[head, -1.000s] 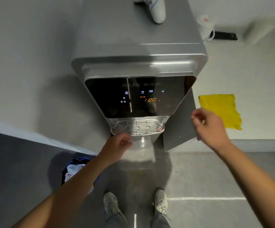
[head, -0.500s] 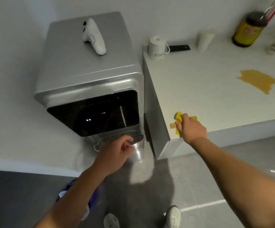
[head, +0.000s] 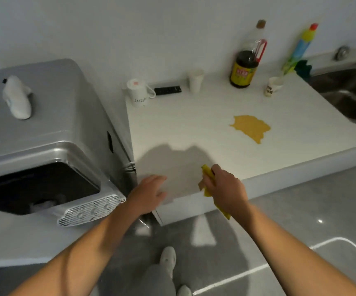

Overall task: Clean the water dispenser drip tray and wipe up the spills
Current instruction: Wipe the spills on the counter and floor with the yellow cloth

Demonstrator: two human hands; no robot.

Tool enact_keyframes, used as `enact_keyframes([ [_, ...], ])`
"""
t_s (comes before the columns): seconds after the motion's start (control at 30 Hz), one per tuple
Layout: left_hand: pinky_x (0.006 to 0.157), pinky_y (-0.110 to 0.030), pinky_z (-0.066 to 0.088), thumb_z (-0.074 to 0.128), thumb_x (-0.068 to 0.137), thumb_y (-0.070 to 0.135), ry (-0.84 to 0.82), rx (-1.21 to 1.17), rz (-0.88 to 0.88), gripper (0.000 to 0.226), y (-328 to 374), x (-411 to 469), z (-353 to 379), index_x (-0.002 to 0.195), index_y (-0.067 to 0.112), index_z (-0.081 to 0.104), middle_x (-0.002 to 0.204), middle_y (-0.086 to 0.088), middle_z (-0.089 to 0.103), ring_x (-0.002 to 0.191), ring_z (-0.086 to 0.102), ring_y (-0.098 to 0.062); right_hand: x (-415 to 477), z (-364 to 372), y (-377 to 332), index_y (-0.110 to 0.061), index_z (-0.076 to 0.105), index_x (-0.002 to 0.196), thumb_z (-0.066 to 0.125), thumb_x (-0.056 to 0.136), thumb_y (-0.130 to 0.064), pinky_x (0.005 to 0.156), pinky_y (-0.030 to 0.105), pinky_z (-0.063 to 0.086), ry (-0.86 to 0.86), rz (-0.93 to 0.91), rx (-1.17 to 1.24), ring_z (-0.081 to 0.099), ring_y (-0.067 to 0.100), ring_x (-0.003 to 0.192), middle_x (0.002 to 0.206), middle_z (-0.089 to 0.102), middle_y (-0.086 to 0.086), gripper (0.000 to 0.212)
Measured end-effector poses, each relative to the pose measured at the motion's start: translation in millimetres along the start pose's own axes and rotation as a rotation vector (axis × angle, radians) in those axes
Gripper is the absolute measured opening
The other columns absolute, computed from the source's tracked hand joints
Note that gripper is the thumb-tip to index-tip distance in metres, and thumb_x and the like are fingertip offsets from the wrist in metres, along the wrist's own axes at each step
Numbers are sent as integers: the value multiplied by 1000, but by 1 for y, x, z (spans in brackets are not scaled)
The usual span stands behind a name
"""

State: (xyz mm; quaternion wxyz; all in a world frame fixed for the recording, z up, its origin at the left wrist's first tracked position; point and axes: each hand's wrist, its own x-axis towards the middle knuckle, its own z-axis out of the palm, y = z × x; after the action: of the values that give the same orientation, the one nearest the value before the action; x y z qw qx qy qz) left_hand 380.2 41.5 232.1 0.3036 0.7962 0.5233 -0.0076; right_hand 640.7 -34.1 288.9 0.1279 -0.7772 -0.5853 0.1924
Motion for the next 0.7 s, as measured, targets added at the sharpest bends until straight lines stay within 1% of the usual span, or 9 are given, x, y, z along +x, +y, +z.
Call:
enact_keyframes([
  [0.1, 125, -40, 25, 55, 96, 41, -18, 49, 19, 66, 19, 46, 22, 158, 28, 36, 170, -2, 26, 155, 24, -24, 23, -30, 40, -32, 32, 83, 34, 97, -61, 58, 36, 42, 74, -24, -53, 66, 32, 73, 76, 61, -6, 32],
  [0.2, 127, -40, 17, 53, 97, 45, 44, 151, 97, 69, 39, 102, 33, 160, 25, 34, 172, -4, 19, 157, 16, -27, 55, -55, 88, -31, 34, 86, 36, 98, -61, 60, 36, 40, 101, -24, -116, 64, 33, 76, 84, 62, -4, 33],
  [0.27, 127, -41, 12, 52, 98, 50, 65, 216, 153, 71, 56, 142, 33, 161, 24, 33, 173, -5, 20, 158, 16, -28, 77, -67, 119, -29, 35, 90, 38, 100, -58, 61, 36, 39, 92, 14, -172, 64, 32, 80, 85, 57, -5, 31],
  [0.33, 127, -45, 11, 51, 96, 54, 72, 244, 173, 73, 76, 179, 32, 161, 24, 35, 172, -6, 24, 158, 18, -29, 100, -78, 147, -29, 36, 92, 40, 101, -56, 62, 37, 39, 67, 64, -199, 64, 33, 83, 86, 54, -6, 29],
  [0.43, 126, -54, 12, 45, 88, 61, 94, 225, 162, 79, 101, 226, 31, 157, 23, 43, 168, -10, 32, 157, 24, -31, 136, -94, 183, -33, 30, 92, 41, 101, -56, 61, 36, 37, 26, 90, -222, 64, 32, 81, 86, 54, -8, 27],
  [0.53, 124, -61, 15, 39, 83, 68, 113, 223, 180, 84, 119, 269, 32, 154, 23, 47, 166, -10, 36, 155, 29, -34, 176, -110, 217, -33, 28, 94, 40, 100, -56, 59, 36, 37, 15, 98, -256, 65, 33, 82, 85, 48, -9, 27],
  [0.63, 125, -61, 12, 40, 83, 71, 118, 237, 156, 87, 136, 297, 33, 157, 25, 42, 168, -8, 32, 156, 25, -34, 215, -131, 247, -31, 32, 94, 38, 99, -58, 55, 34, 37, 37, 60, -331, 66, 32, 77, 87, 56, -3, 29],
  [0.7, 125, -62, 8, 39, 84, 73, 118, 260, 152, 90, 144, 309, 36, 159, 24, 39, 170, -9, 29, 157, 22, -36, 241, -140, 264, -27, 41, 102, 38, 99, -58, 54, 33, 35, 54, 14, -388, 67, 31, 77, 92, 62, 0, 32],
])
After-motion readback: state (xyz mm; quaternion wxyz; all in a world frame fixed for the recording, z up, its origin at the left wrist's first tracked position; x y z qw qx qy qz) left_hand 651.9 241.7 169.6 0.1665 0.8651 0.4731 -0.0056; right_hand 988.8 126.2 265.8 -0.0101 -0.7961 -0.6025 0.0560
